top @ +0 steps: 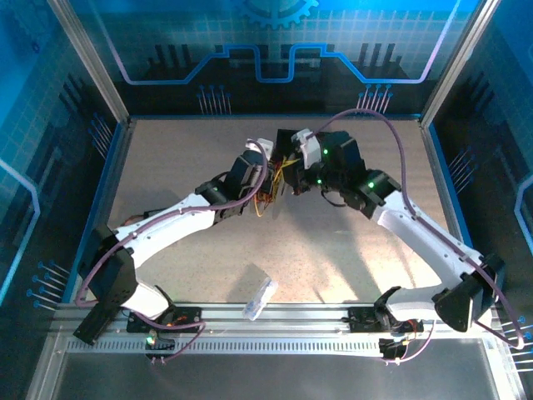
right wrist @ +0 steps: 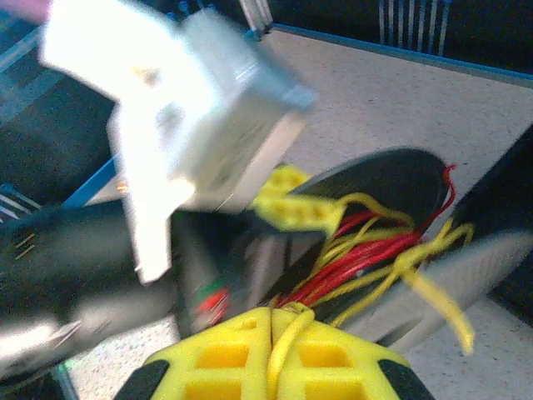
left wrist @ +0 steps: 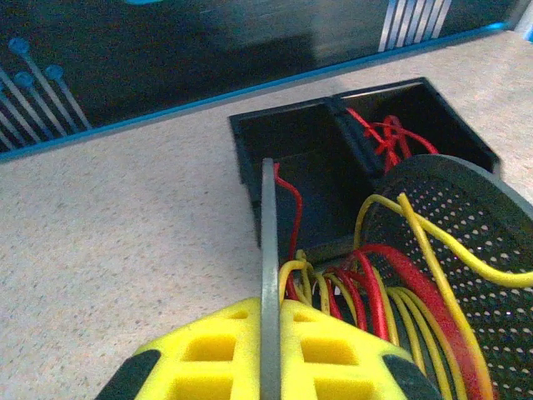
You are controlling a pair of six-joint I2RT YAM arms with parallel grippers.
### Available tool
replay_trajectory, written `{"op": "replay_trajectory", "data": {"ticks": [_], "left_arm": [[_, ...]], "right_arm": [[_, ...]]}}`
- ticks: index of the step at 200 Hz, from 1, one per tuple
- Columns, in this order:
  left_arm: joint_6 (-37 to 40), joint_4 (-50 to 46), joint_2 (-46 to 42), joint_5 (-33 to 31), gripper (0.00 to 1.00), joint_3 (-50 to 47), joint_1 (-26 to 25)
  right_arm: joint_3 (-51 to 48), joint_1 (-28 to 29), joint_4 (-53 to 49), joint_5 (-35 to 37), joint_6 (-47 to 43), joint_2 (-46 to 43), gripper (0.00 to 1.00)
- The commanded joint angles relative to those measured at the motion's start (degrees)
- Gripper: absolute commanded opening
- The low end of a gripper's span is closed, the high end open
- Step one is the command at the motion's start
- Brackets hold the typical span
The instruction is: Wrap the cables
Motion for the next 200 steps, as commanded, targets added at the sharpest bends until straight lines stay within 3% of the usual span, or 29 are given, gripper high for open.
{"op": "replay_trajectory", "data": {"ticks": [1, 45, 72, 97, 176, 187, 200], "left_arm": [[4.2, 1.3, -3.3, 0.2, 0.0, -0.3, -0.6], [4.9, 1.3, -3.9, 3.4, 0.0, -1.7, -0.7], [5.2, 1.4, -5.3, 8.0, 0.0, -3.1, -0.9], [5.4, 1.1, -7.4, 13.3, 0.0, -4.8, -1.0], [5.6, -0.8, -7.3, 14.7, 0.0, -4.4, -0.9], [5.6, -1.0, -7.3, 14.5, 0.0, -4.3, -0.9], [5.6, -1.1, -7.4, 14.7, 0.0, -4.2, -0.8]], "right_arm": [[2.6, -1.3, 1.8, -3.3, -1.6, 0.3, 0.0], [2.7, -2.4, 0.1, -2.2, -2.9, -2.0, 0.0], [5.9, -7.7, -3.6, -1.4, -5.4, 1.1, 0.0], [8.7, -12.8, -7.2, -5.6, -6.1, 5.7, 0.0], [7.2, -12.6, -6.5, -13.7, -8.3, 0.6, 0.0], [6.3, -12.7, -6.8, -15.1, -8.8, -0.2, 0.11], [4.5, -12.8, -6.1, -16.6, -8.6, -1.7, 0.16]]}}
